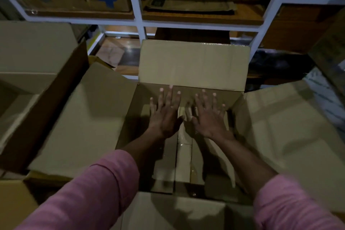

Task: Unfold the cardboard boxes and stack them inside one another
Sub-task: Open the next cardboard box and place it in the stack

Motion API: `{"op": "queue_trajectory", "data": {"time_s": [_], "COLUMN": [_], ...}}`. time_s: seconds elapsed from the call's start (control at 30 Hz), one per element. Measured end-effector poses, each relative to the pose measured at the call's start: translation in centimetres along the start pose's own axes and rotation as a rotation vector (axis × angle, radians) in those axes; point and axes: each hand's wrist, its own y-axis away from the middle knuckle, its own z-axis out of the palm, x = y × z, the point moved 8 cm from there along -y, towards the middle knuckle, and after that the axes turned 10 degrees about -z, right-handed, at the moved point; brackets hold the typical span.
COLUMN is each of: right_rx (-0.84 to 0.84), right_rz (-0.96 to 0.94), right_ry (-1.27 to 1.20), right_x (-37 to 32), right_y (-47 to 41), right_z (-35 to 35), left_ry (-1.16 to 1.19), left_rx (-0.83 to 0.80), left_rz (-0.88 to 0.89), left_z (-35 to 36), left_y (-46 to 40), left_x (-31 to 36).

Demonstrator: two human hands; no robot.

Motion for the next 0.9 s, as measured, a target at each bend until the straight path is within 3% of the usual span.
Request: {"op": "queue_trajectory", "data": {"time_s": [0.2,0.43,0.6,0.8,0.9], "right_rx": [0.055,0.171,0.152,0.22,0.204], "right_rz": [0.058,0.153,0.194,0.294,0.365], "right_ry": [-0.057,-0.039,0.089,0.075,0.001], "right_x": [-2.5,-5.1,-5.3,-4.0,-2.2], "right_y": [8.9,22.2,30.2,33.0,32.8], "right_z": [-0.5,0.3,3.4,3.2,3.0], "left_ry": [0.004,0.067,-0.024,0.036,0.036], "left_rx": [0.068,0.062,0.057,0.096,0.019], "left_rz": [0.021,0.021,-0.08,-0.24,-0.244], "left_z": [-2.3,-0.3,2.1,1.7,1.6], "left_y": [8.4,20.7,27.8,31.5,30.5], "left_x": [-1.3,-4.0,-7.1,-10.8,-11.2]}}
